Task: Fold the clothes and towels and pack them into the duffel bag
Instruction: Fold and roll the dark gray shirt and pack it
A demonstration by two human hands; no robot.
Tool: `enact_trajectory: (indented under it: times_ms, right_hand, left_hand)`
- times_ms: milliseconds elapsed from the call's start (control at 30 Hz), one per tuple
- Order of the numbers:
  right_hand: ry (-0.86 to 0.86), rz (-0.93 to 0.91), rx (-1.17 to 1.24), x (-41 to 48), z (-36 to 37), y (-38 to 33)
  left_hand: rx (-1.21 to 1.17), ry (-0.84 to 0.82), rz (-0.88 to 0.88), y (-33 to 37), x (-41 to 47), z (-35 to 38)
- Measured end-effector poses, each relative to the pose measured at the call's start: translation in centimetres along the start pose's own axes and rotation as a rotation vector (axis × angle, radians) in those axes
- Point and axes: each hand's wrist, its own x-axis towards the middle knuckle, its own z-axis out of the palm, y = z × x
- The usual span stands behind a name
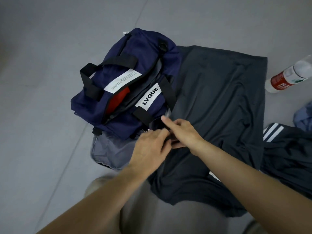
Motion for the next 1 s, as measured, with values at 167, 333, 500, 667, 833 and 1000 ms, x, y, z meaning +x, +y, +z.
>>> enact_trajectory:
  times_ms: [167, 333, 500, 667, 833, 1000]
  right_hand:
    - [-0.256, 0.054, -0.027, -2.1, -3.6, 1.2]
    - [-0.298, 0.011, -0.194, -3.5, -5.5, 2.8]
    - [-0.077, -0.146, -0.382, -3.3, -5.3, 5.6]
    - [0.240, -0.082, -0.410, -1.9, -7.9, 9.9]
    - [0.457, -0.227, -0.451, -2.7, -8.4, 11.8]
    - [0.370, -0.396, -0.825, -3.8, -5.5, 13.6]
  left_hand:
    - [0.093, -0.055, 0.199, 4.0, -1.2, 2.3]
    - [0.278, -0.423, 0.207, 7.7, -2.3, 3.9]
    - [0.370, -0.645, 0.240, 11.0, -4.0, 6.2]
    - [0.151, -0.399, 0.413, 10.1, -5.8, 7.4]
    - [0.095, -0.189, 0.189, 5.9, -5.4, 6.8]
    - [0.220, -0.404, 0.139, 0.9, -8.7, 8.2]
